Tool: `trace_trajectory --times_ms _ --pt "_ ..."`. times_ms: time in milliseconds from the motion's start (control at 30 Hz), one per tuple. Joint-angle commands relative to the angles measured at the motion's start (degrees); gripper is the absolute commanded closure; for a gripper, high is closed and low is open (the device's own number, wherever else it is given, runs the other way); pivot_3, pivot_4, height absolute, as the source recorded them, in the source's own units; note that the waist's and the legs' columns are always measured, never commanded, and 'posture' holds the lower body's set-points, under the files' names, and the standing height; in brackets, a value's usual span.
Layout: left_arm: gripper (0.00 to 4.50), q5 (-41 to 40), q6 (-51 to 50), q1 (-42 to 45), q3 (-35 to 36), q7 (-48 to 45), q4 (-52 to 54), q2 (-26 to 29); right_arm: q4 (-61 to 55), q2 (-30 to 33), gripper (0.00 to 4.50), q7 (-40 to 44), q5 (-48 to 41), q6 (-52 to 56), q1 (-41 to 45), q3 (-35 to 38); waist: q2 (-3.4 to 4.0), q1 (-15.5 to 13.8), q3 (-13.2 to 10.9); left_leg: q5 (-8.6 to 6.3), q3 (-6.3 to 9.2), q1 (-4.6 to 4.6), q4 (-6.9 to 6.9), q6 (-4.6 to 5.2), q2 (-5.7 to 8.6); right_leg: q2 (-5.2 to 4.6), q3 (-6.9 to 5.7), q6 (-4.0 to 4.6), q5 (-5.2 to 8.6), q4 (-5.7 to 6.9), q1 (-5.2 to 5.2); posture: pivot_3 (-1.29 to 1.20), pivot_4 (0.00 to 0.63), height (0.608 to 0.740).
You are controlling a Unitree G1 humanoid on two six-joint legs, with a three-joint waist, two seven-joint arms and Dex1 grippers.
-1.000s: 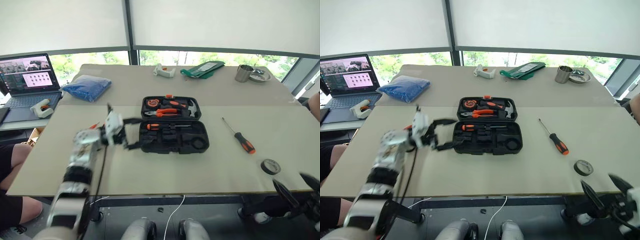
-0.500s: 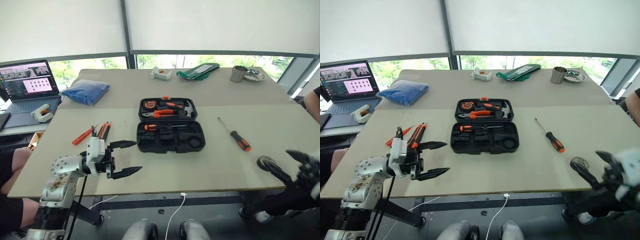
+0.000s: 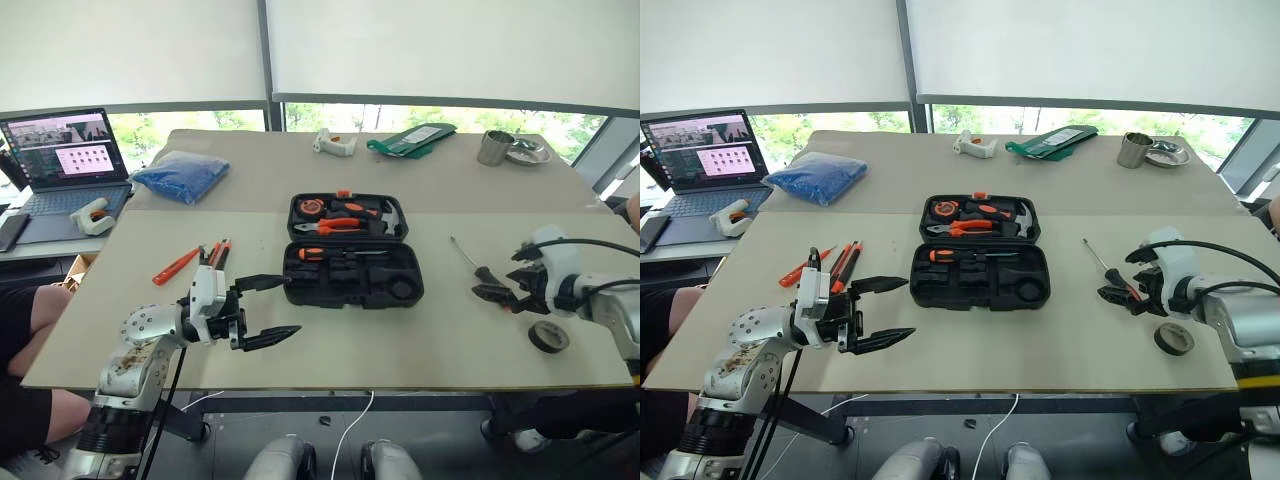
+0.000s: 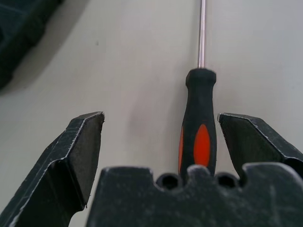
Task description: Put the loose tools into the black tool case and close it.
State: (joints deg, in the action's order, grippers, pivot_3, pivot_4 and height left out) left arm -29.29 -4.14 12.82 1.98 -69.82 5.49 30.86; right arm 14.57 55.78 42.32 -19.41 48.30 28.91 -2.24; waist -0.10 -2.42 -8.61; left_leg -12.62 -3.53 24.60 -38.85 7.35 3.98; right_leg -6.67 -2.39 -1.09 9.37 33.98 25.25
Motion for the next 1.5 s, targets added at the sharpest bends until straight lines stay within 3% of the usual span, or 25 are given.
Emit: trace_trajectory --times_ms 33,333,467,500,533,667,867,1100,1267,1400,1433,1500 --pt "0.00 -0.68 -0.37 -0.85 0.58 1.19 3.50 0.48 4.24 0.10 1.33 3.56 2.98 -2.39 2.41 -2.07 0.00 0.20 0.00 -0.02 -0.02 0.00 -0.01 0.02 0.02 0.00 0.04 -0.05 -0.03 0.00 -0.02 0.00 0.150 0.740" --pt "0.00 -1.12 -0.38 -1.62 1.00 2.56 5.16 0.69 11.64 -2.10 4.39 5.62 8.80 -9.79 3.91 -2.77 -0.05 0.38 0.02 0.00 -0.01 -0.17 0.00 -0.03 0.01 0.04 0.05 -0.11 -0.07 0.03 -0.11 0.00 0.150 0.740" --pt "0.00 -0.86 -0.08 -1.61 0.84 2.62 5.01 0.63 11.41 -1.25 4.39 5.86 11.51 -16.53 3.12 -2.05 -0.06 0.44 0.03 0.00 -0.01 -0.27 0.01 -0.03 0.01 0.06 0.06 -0.12 -0.06 0.03 -0.18 0.00 0.150 0.740" --pt "0.00 -0.82 -0.04 -1.50 0.80 2.66 4.94 0.58 11.15 -1.08 3.84 5.39 11.95 -17.44 3.00 -1.41 -0.06 0.44 0.03 0.00 -0.01 -0.27 0.01 -0.03 0.01 0.06 0.06 -0.13 -0.06 0.04 -0.17 0.00 0.150 0.740" --pt "0.00 -0.81 -0.01 -1.45 0.78 2.67 4.91 0.55 10.91 -1.02 3.74 5.33 11.87 -17.23 3.00 -0.77 -0.06 0.42 0.03 0.00 -0.01 -0.27 0.01 -0.03 0.01 0.06 0.07 -0.13 -0.06 0.04 -0.16 0.00 0.150 0.740" --pt "0.00 -0.72 0.19 -1.36 0.59 2.74 4.77 0.36 7.35 0.80 2.21 7.56 11.11 -15.86 2.04 0.70 -0.05 0.27 0.02 0.01 -0.01 -0.24 0.02 -0.05 0.01 0.05 0.07 -0.12 -0.07 0.05 -0.11 0.00 0.150 0.740" --pt "0.00 -0.40 0.78 -1.14 -0.20 2.59 3.94 -0.28 9.43 -0.74 0.30 7.76 12.59 -12.69 3.10 -0.59 -0.04 0.33 0.02 0.01 -0.02 -0.18 0.05 -0.05 0.01 0.04 0.08 -0.11 -0.07 0.04 -0.06 0.00 0.150 0.740" --pt "0.00 -0.22 1.23 -0.65 -0.80 2.60 3.49 -0.48 15.16 -5.31 0.30 7.14 13.95 -15.42 5.69 -1.14 -0.05 0.59 0.01 0.01 -0.01 -0.19 0.06 -0.06 0.01 0.05 0.09 -0.10 -0.07 0.05 -0.06 0.00 0.150 0.740" --pt "0.00 -0.10 1.25 -0.91 -0.93 2.76 3.78 -0.47 17.65 -6.63 1.71 7.10 14.36 -17.25 6.24 -0.18 -0.06 1.29 0.01 0.01 -0.01 -0.22 0.05 -0.06 0.01 0.05 0.09 -0.11 -0.07 0.04 -0.12 0.00 0.150 0.740" --pt "0.00 -0.20 1.16 -1.40 -0.78 2.71 4.14 -0.19 15.26 -5.26 3.14 6.86 13.70 -18.37 5.30 2.01 -0.05 1.46 0.00 0.01 -0.01 -0.22 0.04 -0.06 0.01 0.04 0.08 -0.15 -0.09 0.04 -0.12 0.00 0.150 0.740" --pt "0.00 -0.18 1.20 -1.49 -0.71 2.71 4.17 -0.12 13.98 -4.56 3.39 6.79 13.44 -19.16 4.69 2.97 -0.05 1.44 0.00 0.01 -0.01 -0.22 0.05 -0.06 0.01 0.03 0.08 -0.15 -0.09 0.04 -0.10 0.00 0.150 0.740" --pt "0.00 -0.16 1.25 -1.57 -0.30 3.01 4.19 0.01 10.46 -3.10 3.47 6.85 12.63 -20.38 3.18 5.38 0.00 1.19 -0.02 0.01 -0.01 -0.19 0.08 -0.06 0.01 0.03 0.07 -0.19 -0.11 0.04 -0.07 0.00 0.150 0.740"
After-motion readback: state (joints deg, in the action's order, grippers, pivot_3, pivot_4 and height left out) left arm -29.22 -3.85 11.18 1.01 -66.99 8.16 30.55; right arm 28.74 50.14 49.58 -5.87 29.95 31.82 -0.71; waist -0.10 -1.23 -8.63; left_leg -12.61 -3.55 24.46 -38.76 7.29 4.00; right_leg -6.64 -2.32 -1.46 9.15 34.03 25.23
